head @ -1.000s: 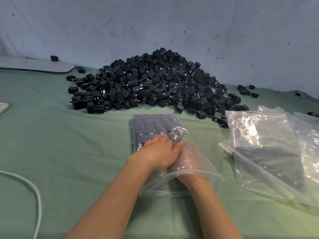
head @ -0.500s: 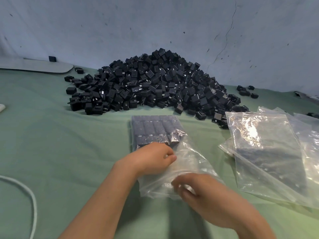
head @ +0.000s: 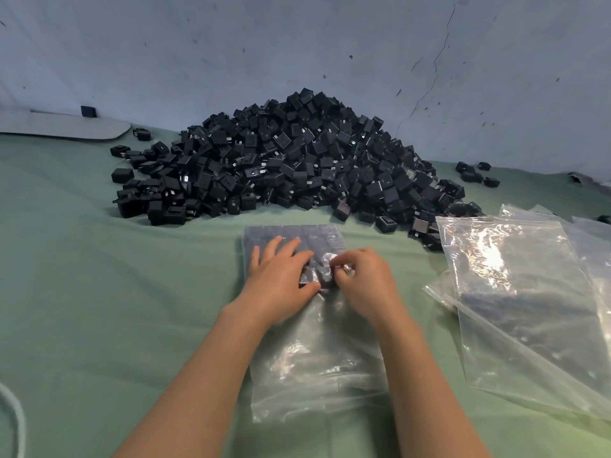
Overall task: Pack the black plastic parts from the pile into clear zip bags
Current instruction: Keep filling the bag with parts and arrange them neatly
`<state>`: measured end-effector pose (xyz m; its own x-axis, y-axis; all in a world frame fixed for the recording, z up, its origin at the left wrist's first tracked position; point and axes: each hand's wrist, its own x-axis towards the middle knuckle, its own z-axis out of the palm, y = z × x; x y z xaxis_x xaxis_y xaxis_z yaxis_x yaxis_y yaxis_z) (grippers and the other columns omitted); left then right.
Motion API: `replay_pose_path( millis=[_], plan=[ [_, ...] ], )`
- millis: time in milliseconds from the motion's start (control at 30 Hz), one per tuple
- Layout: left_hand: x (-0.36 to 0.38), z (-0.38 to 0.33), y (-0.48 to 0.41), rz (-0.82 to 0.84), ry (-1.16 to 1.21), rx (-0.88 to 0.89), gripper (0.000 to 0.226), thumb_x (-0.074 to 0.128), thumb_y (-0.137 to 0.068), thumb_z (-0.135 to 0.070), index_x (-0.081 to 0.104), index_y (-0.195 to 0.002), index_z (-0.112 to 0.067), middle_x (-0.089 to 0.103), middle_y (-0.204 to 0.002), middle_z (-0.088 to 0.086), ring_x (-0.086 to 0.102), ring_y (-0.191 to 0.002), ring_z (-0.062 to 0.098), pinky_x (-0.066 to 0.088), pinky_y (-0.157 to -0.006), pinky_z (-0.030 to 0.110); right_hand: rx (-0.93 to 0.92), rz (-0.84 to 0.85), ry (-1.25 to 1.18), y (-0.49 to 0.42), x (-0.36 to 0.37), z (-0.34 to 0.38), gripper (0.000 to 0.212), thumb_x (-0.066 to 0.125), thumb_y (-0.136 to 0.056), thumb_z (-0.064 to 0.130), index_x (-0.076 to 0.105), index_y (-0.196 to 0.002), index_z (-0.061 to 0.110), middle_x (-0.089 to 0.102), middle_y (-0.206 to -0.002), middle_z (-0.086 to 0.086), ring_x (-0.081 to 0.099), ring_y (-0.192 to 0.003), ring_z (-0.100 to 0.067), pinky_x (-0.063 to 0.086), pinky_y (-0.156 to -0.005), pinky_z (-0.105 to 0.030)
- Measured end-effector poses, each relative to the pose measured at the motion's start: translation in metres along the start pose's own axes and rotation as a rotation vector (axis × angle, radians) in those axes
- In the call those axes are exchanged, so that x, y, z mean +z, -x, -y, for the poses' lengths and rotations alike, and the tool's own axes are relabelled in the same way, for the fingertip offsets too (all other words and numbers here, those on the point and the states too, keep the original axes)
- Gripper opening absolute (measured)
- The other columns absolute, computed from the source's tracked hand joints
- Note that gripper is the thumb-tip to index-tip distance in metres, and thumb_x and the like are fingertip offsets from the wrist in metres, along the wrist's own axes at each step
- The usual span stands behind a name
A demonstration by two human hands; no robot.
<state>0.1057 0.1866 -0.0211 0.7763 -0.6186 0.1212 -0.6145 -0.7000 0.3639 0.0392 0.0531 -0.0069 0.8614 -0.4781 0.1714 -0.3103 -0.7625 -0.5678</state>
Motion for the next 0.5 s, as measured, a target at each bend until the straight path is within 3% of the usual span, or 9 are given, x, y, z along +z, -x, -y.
replay_pose_path(
  millis=[300,500],
  plan=[
    [0.009,0.002,0.004,-0.058,-0.052,0.029,0.055,0.041,-0.095,-0.052,0.031,-0.145,-0.033,0.022,-0.156,-0.01,0.012,-0.145,0.018,0.004,-0.116,0.045,-0.008,0.028,-0.024,0.003,0.003,-0.009,0.026,0.054,-0.092,0.02,0.069,-0.112,0.026,0.049,-0.137,-0.004,0.04,-0.131,-0.022,0.03,-0.109,-0.031],
    [0.012,-0.002,0.005,-0.075,-0.079,0.023,0.053,0.038,-0.096,-0.051,0.03,-0.145,-0.034,0.022,-0.156,-0.009,0.012,-0.145,0.018,0.004,-0.116,0.045,-0.035,0.024,-0.085,0.005,0.004,-0.009,0.025,0.054,-0.089,0.017,0.07,-0.108,0.021,0.061,-0.119,0.002,0.054,-0.112,-0.015,0.04,-0.098,-0.029]
  ],
)
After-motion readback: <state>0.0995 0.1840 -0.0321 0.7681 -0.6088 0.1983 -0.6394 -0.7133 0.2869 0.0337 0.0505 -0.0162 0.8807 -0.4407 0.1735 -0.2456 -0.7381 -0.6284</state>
